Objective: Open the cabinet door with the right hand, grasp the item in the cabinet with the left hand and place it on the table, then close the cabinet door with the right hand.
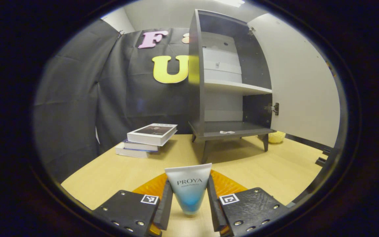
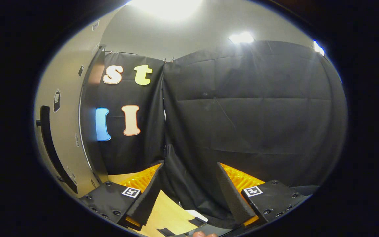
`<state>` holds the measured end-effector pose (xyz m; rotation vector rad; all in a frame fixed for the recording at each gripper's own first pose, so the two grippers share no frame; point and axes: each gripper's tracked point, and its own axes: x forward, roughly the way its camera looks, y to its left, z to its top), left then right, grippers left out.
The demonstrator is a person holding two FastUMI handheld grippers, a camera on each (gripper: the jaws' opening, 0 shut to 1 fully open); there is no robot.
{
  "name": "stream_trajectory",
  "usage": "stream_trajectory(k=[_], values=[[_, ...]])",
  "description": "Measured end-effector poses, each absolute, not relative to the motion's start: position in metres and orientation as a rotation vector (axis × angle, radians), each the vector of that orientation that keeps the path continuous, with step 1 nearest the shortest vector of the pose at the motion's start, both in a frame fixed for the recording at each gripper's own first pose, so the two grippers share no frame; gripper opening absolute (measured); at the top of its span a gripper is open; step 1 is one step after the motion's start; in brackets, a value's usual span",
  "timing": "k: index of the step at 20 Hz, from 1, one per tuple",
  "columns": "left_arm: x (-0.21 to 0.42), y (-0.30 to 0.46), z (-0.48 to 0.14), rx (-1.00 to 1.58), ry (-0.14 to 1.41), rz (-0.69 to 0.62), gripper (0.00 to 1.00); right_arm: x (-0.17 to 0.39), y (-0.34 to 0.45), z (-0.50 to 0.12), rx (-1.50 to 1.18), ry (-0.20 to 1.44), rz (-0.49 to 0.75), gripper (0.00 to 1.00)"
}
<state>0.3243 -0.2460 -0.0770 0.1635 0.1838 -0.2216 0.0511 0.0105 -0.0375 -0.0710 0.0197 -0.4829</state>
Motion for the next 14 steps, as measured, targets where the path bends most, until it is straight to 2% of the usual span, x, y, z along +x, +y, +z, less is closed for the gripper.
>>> stream_trajectory(k=[1, 2, 3, 4, 6, 7, 10, 11, 13, 14], values=[[0.324, -0.246, -0.077, 0.172, 0.184, -0.222, 0.53, 0.051, 0.014, -0.038, -0.069, 0.022, -0.477, 0.92], [0.324, -0.246, -0.078, 0.176, 0.191, -0.226, 0.53, 0.05, 0.013, -0.04, -0.068, 0.031, -0.473, 0.98], [0.324, -0.246, -0.08, 0.172, 0.201, -0.233, 0.53, 0.048, 0.012, -0.042, -0.067, 0.039, -0.479, 0.98], [0.323, -0.247, -0.081, 0.164, 0.212, -0.244, 0.54, 0.048, 0.011, -0.04, -0.062, 0.035, -0.484, 0.92], [0.324, -0.246, -0.081, 0.186, 0.22, -0.252, 0.53, 0.049, 0.012, -0.036, -0.034, 0.023, -0.488, 0.93], [0.323, -0.245, -0.082, 0.195, 0.224, -0.255, 0.53, 0.05, 0.013, -0.035, -0.022, 0.02, -0.487, 0.98], [0.32, -0.246, -0.085, 0.179, 0.254, -0.265, 0.54, 0.051, 0.011, -0.043, -0.031, 0.048, -0.479, 0.98], [0.321, -0.245, -0.081, 0.172, 0.245, -0.253, 0.55, 0.051, 0.012, -0.047, -0.037, 0.071, -0.467, 0.92], [0.324, -0.245, -0.08, 0.171, 0.245, -0.241, 0.58, 0.051, 0.008, -0.049, -0.04, 0.085, -0.463, 0.92], [0.324, -0.246, -0.08, 0.171, 0.25, -0.244, 0.55, 0.053, 0.009, -0.05, -0.032, 0.085, -0.46, 0.92]])
